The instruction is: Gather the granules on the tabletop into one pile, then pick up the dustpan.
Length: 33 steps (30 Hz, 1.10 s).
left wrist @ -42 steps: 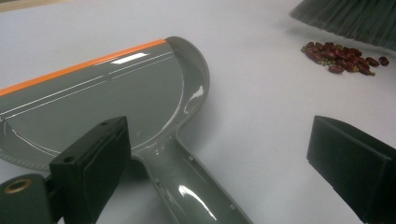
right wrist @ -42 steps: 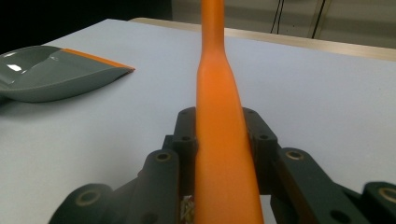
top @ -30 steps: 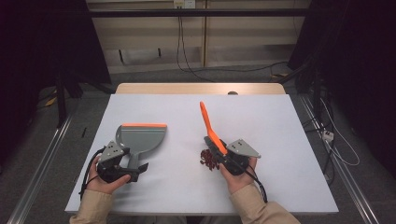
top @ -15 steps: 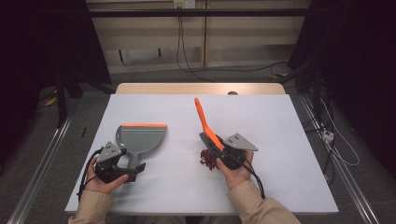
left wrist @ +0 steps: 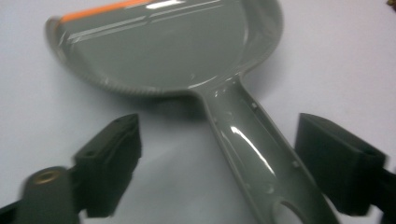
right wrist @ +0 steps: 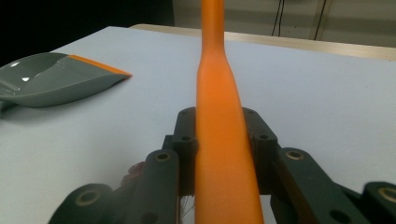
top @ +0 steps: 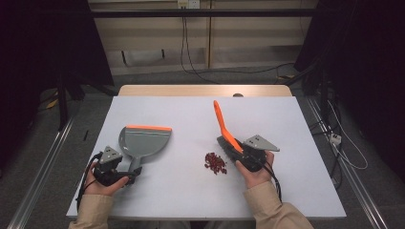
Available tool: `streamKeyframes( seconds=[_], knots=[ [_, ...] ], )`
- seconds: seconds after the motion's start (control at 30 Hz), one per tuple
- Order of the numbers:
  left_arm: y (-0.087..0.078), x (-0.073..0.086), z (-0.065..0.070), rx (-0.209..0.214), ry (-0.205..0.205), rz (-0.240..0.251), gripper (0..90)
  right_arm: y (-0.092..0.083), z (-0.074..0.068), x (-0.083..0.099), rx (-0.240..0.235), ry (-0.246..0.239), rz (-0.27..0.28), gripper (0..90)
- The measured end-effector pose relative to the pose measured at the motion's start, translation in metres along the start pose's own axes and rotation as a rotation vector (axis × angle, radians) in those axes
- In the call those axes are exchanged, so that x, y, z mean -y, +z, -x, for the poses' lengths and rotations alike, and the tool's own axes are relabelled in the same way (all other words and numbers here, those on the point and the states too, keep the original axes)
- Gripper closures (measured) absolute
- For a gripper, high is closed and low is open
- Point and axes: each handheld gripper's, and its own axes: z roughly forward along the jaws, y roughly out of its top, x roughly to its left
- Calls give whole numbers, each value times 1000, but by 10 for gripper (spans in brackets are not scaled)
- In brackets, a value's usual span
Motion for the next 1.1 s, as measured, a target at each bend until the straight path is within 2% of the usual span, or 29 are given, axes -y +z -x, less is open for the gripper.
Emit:
streamKeyframes(
  seconds=[0.03, 0.1, 0.2, 0.4, 0.5, 0.67, 0.77, 0.87, 0.9, 0.97, 1.0, 1.1],
  knots=[
    [-1, 1, -2, 0, -7, 0, 215, 0, 1, 0, 0, 5, -1, 711],
    [-4, 1, -8, -26, -10, -4, 274, -1, 3, 0, 0, 6, -1, 711],
    [-3, -1, -15, -27, -8, 9, 377, -2, 6, 0, -1, 5, -6, 711],
    [8, -9, -13, 22, 17, -27, 419, -2, 9, -1, -1, 5, -14, 711],
    [12, -13, -13, 30, 9, -49, 444, -3, 10, -1, -3, 9, -21, 711],
    [16, -18, -12, 7, 6, -46, 455, -2, 12, -1, -9, 6, -25, 710],
    [21, -20, -12, 14, -4, -55, 493, -2, 12, -2, -10, 7, -25, 711],
    [27, -20, -14, 40, -18, -85, 587, -2, 12, -2, -10, 9, -26, 711],
    [28, -20, -15, 29, -1, -94, 618, -2, 12, -2, -9, 8, -27, 710],
    [28, -21, -16, 37, 3, -107, 623, -3, 13, -2, -7, 4, -30, 711],
    [28, -20, -17, 41, -10, -99, 625, -3, 13, -2, -6, 7, -30, 711],
    [25, -20, -18, 54, -11, -86, 629, -3, 15, -1, -4, 5, -31, 710]
  ],
)
